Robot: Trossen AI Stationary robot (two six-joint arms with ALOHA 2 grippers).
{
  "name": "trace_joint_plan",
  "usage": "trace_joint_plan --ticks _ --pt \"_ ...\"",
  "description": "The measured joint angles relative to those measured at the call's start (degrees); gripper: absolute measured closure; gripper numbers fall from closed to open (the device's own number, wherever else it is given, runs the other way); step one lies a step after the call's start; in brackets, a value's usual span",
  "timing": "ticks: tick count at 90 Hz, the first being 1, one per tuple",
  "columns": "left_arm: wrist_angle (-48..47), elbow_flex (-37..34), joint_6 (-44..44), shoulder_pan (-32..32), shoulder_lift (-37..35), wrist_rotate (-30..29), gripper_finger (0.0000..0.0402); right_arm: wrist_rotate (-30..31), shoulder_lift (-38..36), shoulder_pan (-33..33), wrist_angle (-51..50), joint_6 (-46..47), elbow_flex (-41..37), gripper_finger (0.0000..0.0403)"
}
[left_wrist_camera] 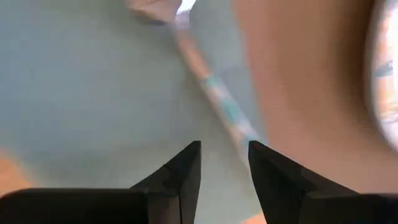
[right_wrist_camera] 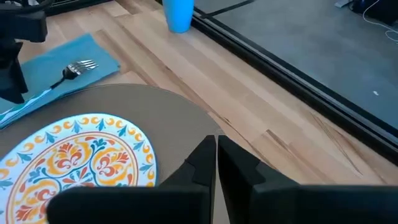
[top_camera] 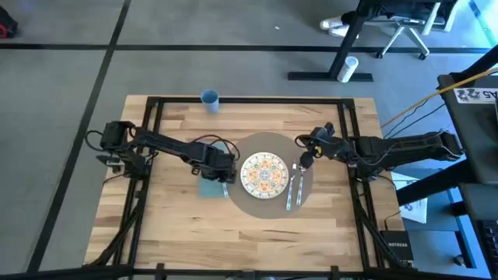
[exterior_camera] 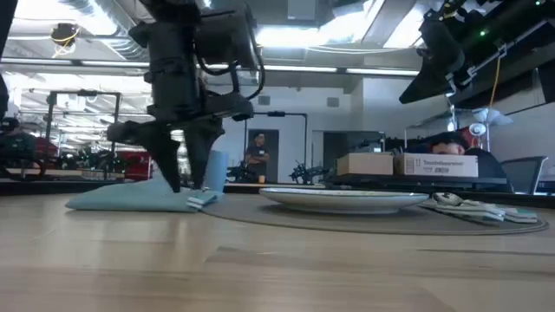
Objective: Set table place
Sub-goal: Put the blue fork on the blue napkin
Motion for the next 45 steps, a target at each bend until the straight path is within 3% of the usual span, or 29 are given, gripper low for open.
trace_joint_plan --ticks 20,45 --pt "-0.44 0.04 -2.99 0.30 -0.02 -4.10 0.0283 0.00 0.00 0.00 0.02 0.00 0.00 0.0400" --pt "-2.26 -0.68 -2.13 1.57 -0.02 -4.37 0.0283 0.01 0.00 0.00 -0.03 0.00 -0.02 0.0400"
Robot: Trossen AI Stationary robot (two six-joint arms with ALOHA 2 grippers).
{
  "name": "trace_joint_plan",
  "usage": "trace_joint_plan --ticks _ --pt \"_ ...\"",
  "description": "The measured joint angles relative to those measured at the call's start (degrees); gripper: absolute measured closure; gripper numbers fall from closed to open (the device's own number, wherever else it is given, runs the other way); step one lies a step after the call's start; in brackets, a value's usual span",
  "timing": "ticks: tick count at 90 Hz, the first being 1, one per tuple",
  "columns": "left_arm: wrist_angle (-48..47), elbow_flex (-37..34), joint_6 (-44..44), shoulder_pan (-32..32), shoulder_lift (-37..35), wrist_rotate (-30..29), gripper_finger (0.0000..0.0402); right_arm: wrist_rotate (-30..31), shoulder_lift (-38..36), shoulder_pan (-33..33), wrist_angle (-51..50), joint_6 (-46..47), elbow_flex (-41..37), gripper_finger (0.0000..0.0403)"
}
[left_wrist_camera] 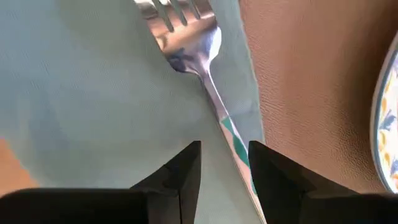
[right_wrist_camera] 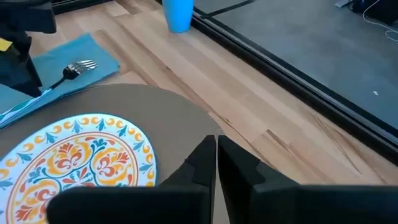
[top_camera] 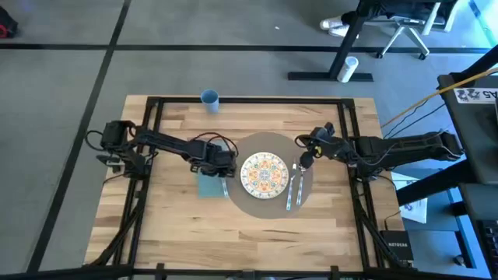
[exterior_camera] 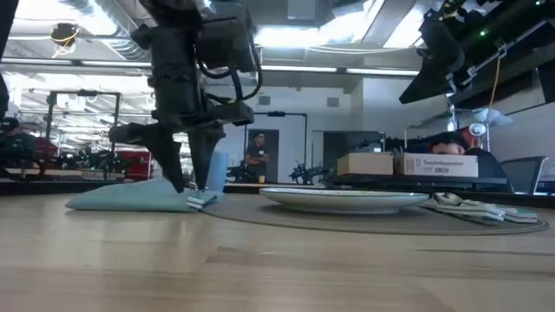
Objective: Set table place
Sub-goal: Put the blue fork on the blue napkin
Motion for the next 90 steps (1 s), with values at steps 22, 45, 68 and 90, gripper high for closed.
trace_joint_plan --ticks 22,45,68,90 --pt "5.59 -3.50 0.43 0.04 -0.13 0.31 0.0283 0.00 0.00 0.00 0.00 -0.01 0.00 0.0400" --pt "5.39 -3.59 2.72 -0.02 -0.13 0.48 0.0290 0.01 0.00 0.01 0.01 -0.01 0.00 0.0400" --pt "4.78 -2.46 4.28 -0.61 -0.13 0.72 0.0360 0.01 -0.01 0.00 0.00 0.00 0.00 0.0400" --pt "4.67 -0.19 6.99 -0.65 -0.13 0.90 0.0398 0.00 0.00 0.00 -0.02 0.00 0.00 0.0400"
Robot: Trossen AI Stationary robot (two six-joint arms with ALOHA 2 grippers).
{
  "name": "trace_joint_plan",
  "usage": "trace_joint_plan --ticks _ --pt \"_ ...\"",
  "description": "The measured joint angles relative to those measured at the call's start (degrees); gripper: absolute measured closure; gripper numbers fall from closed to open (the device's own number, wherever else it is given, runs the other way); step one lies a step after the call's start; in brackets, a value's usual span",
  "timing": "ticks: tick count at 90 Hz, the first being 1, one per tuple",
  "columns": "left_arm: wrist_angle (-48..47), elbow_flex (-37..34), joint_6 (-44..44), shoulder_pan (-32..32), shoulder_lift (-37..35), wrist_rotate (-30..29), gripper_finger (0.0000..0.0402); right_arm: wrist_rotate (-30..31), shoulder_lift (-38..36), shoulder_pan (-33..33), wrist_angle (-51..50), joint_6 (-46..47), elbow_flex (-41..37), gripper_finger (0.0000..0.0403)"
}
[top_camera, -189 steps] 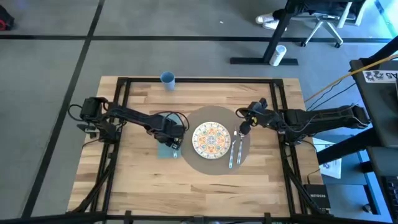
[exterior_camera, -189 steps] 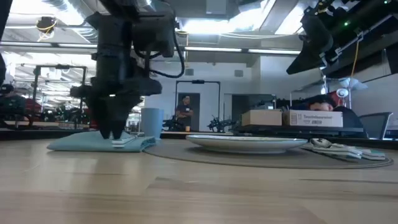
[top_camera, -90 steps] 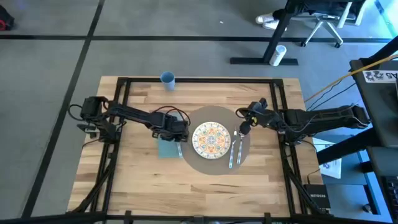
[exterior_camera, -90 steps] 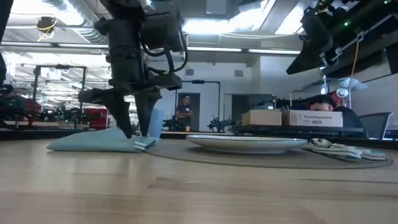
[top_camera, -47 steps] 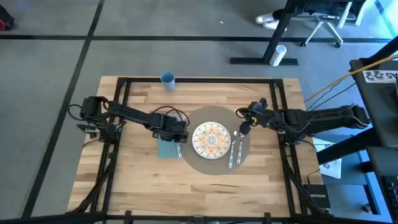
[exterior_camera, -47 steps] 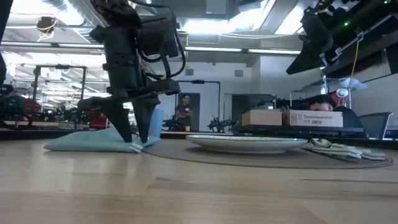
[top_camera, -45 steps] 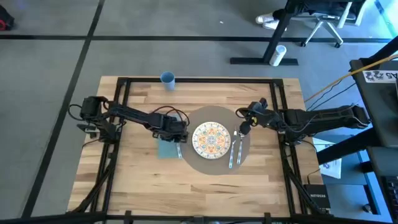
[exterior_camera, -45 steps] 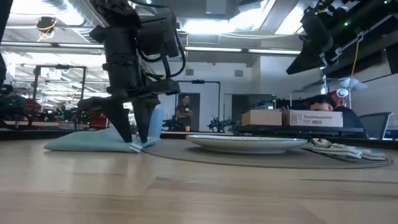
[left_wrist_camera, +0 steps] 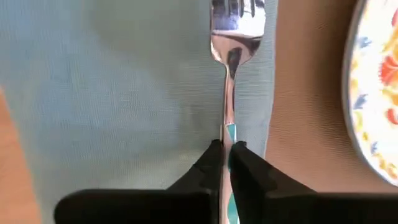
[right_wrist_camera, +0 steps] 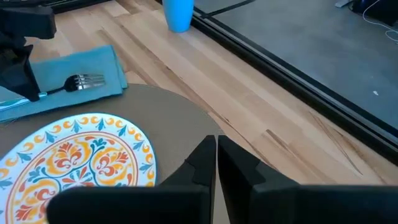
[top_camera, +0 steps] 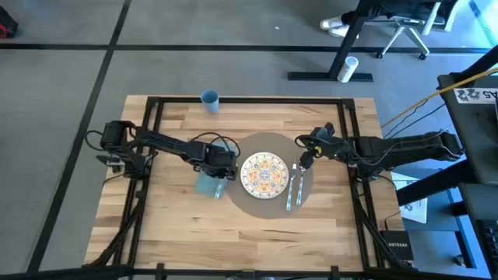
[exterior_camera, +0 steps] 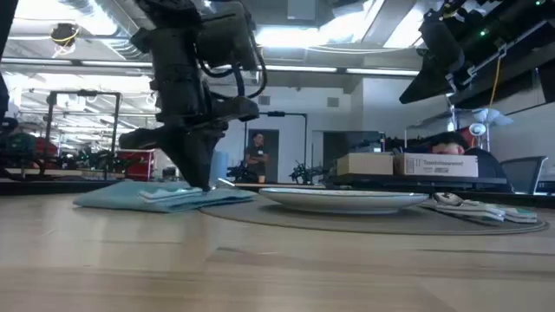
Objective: Set table place
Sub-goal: Put the blue fork on the blue napkin
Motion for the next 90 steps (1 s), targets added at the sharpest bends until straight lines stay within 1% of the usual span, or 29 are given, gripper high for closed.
trace_joint_plan --ticks 10,16,32,40,54,65,72,90 --pt "-0.55 1.25 1.31 -0.22 0.00 -0.04 0.0401 -0.10 -0.02 0.00 0.00 -0.02 0.00 0.0400" --pt "-2.56 2.28 1.65 -0.31 0.00 -0.07 0.0401 -0.20 0.00 0.00 -0.02 0.00 0.00 0.0400" --pt "-14.35 5.87 1.32 -0.82 0.00 -0.50 0.0401 -0.51 0.00 0.00 -0.04 -0.02 0.00 0.0400" --pt "-20.10 7.52 -0.41 -1.06 0.00 -1.85 0.0401 -0.59 0.00 0.00 -0.04 0.00 0.00 0.0400" --pt "-27.28 9.54 -3.43 -1.40 0.00 -4.68 0.0401 -0.62 -0.02 0.02 -0.04 0.00 0.00 0.0400" --pt "-32.00 9.96 -5.01 -1.40 0.00 -5.68 0.0401 -0.62 0.00 0.02 -0.02 -0.01 0.00 0.0400" --pt "-33.14 9.96 -5.43 -1.53 0.00 -6.02 0.0401 -0.62 0.00 0.01 0.00 0.00 0.00 0.0400" --pt "-32.26 9.96 -5.42 -1.49 0.02 -7.73 0.0401 -0.62 0.00 0.00 0.22 -0.02 0.00 0.0400"
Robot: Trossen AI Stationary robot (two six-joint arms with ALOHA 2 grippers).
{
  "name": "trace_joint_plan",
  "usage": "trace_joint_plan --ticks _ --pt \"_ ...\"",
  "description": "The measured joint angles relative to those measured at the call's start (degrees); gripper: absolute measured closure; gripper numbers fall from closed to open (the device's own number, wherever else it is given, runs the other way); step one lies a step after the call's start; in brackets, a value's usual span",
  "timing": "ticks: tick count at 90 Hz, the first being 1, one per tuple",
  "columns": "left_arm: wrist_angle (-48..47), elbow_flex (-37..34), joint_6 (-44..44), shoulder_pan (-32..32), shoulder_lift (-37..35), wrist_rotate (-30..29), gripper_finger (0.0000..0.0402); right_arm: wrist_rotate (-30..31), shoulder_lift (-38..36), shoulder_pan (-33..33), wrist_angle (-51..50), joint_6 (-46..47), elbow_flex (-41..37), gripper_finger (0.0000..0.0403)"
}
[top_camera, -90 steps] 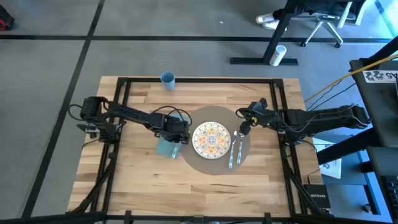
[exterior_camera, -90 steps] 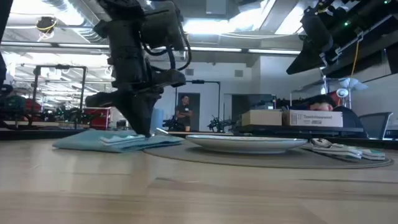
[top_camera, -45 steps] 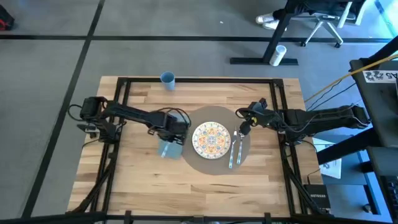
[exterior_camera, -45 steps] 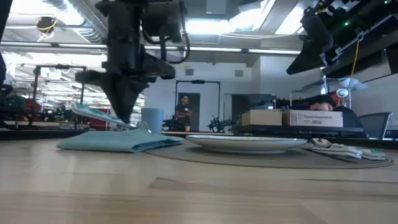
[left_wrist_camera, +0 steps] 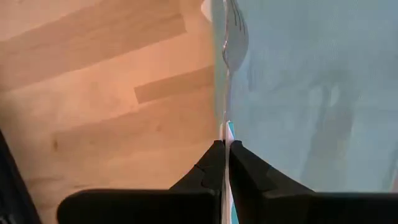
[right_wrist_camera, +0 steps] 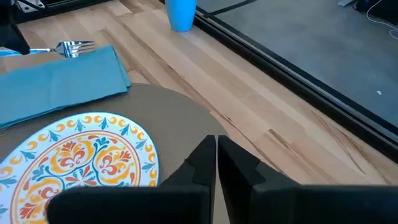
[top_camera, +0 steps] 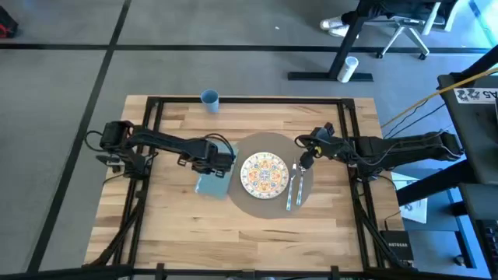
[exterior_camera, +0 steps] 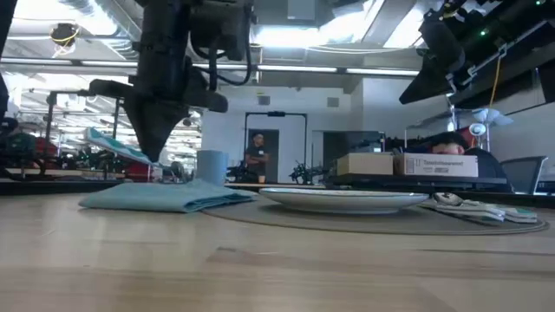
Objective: Set table place
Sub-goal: Put the blue fork on the blue napkin
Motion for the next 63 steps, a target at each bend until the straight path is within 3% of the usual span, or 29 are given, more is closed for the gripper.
trace_joint_plan --ticks 43,63 --pt "3.38 0.00 2.25 0.22 2.14 0.01 0.0400 0.02 0.00 0.00 -0.04 0.00 0.00 0.0400" --pt "4.89 0.00 3.95 0.22 2.64 0.01 0.0364 0.00 0.00 0.00 -0.17 0.02 0.00 0.0400"
